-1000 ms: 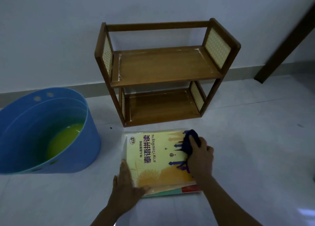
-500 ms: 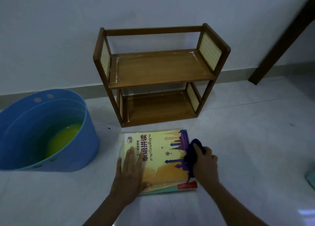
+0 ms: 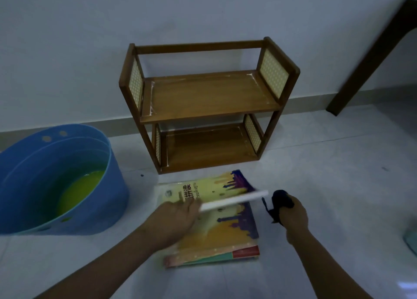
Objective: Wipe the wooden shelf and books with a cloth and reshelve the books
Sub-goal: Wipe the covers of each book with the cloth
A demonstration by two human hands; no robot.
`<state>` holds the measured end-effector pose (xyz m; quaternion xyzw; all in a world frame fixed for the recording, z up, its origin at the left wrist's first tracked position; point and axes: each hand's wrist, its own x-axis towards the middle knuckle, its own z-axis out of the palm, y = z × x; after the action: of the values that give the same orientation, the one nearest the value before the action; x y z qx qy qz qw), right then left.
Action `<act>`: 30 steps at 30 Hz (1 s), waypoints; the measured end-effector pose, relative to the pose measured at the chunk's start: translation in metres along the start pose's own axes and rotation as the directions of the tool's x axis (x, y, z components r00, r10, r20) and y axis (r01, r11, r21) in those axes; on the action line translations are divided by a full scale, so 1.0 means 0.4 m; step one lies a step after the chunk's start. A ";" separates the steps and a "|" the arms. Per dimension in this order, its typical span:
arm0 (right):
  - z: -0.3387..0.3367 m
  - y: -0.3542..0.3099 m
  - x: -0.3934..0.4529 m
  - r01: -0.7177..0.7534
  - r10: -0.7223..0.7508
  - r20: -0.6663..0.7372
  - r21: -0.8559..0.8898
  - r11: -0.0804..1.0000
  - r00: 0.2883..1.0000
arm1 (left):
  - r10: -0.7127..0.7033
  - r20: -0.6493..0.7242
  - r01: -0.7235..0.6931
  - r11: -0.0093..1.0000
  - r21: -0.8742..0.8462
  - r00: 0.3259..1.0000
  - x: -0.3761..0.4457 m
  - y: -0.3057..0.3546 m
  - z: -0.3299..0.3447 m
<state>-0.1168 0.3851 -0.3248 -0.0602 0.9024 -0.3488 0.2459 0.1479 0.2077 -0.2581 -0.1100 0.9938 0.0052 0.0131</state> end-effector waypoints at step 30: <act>0.271 -0.061 -0.194 0.910 -0.844 0.388 -0.334 0.245 0.370 | -0.362 0.400 0.470 0.855 -0.217 0.842 -0.117 -0.099 0.246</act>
<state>0.0017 0.3237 -0.3465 -0.6361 0.7504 -0.1751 0.0409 0.2047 0.1805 -0.3553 -0.3237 0.9140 0.1752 0.1704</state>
